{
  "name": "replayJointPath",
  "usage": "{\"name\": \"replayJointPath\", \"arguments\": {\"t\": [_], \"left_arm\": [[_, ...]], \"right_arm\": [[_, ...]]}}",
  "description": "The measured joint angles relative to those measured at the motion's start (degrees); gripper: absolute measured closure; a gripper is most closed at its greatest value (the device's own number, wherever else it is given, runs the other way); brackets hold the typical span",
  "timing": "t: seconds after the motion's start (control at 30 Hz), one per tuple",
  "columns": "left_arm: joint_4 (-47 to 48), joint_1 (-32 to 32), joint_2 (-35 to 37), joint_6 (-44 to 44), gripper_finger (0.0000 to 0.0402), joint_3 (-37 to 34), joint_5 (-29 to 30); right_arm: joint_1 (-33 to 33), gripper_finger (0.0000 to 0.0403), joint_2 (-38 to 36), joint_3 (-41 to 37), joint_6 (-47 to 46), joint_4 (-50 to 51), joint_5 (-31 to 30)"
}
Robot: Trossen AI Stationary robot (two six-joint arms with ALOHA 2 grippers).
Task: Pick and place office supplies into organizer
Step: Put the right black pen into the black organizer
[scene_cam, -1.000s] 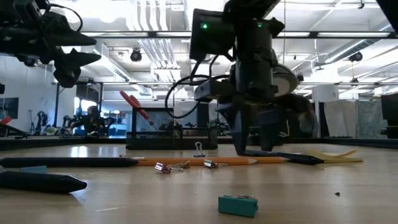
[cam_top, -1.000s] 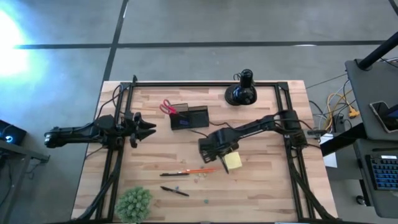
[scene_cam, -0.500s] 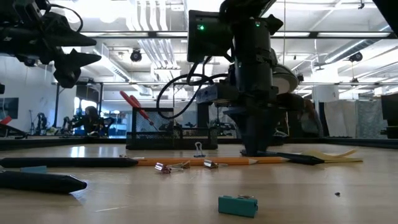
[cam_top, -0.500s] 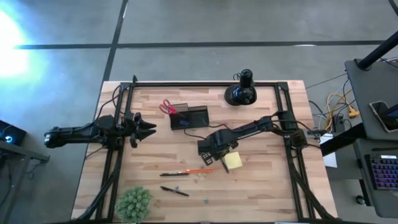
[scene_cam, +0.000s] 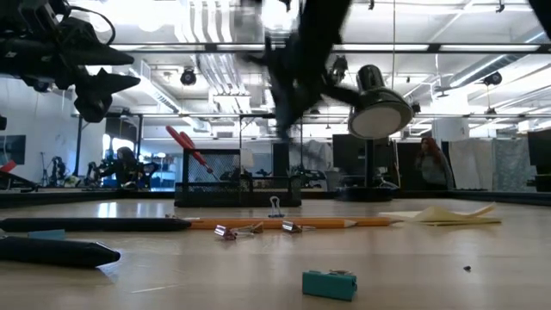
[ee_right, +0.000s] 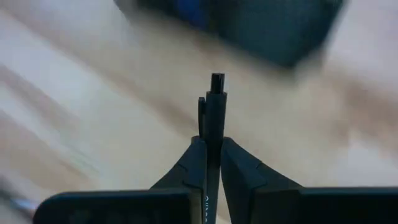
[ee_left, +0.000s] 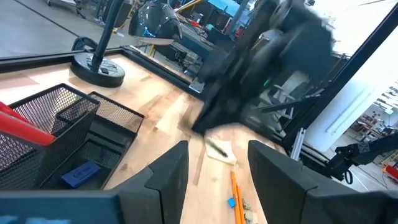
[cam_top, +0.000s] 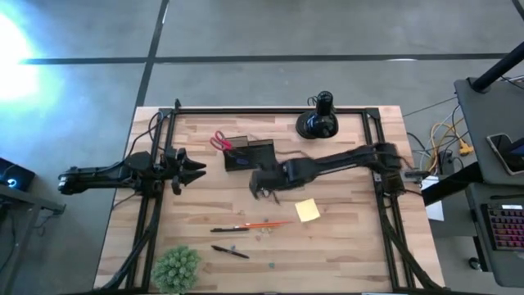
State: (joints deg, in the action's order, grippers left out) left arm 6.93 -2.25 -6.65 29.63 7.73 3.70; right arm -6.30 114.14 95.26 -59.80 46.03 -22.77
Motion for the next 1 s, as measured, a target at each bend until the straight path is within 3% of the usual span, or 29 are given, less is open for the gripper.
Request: {"name": "replayJointPath", "arguments": {"t": [0.17,0.43,0.63,1.0], "left_arm": [[-0.02,0.01,-0.07,-0.04,0.0249,-0.10,0.02],[-0.03,0.01,-0.07,-0.07,0.0249,-0.33,0.02],[0.05,-0.01,-0.10,-0.07,0.0249,-0.35,0.04],[0.07,0.01,-0.10,-0.37,0.0249,-0.57,0.02]], "right_arm": [[3.04,0.0381,-3.90,0.92,14.42,-17.80,-11.01],[12.92,0.0381,-0.17,1.80,37.43,-41.66,-4.06],[17.12,0.0381,7.07,8.37,44.19,-43.53,5.33],[17.85,0.0380,21.76,22.89,53.39,-37.35,9.23]]}}
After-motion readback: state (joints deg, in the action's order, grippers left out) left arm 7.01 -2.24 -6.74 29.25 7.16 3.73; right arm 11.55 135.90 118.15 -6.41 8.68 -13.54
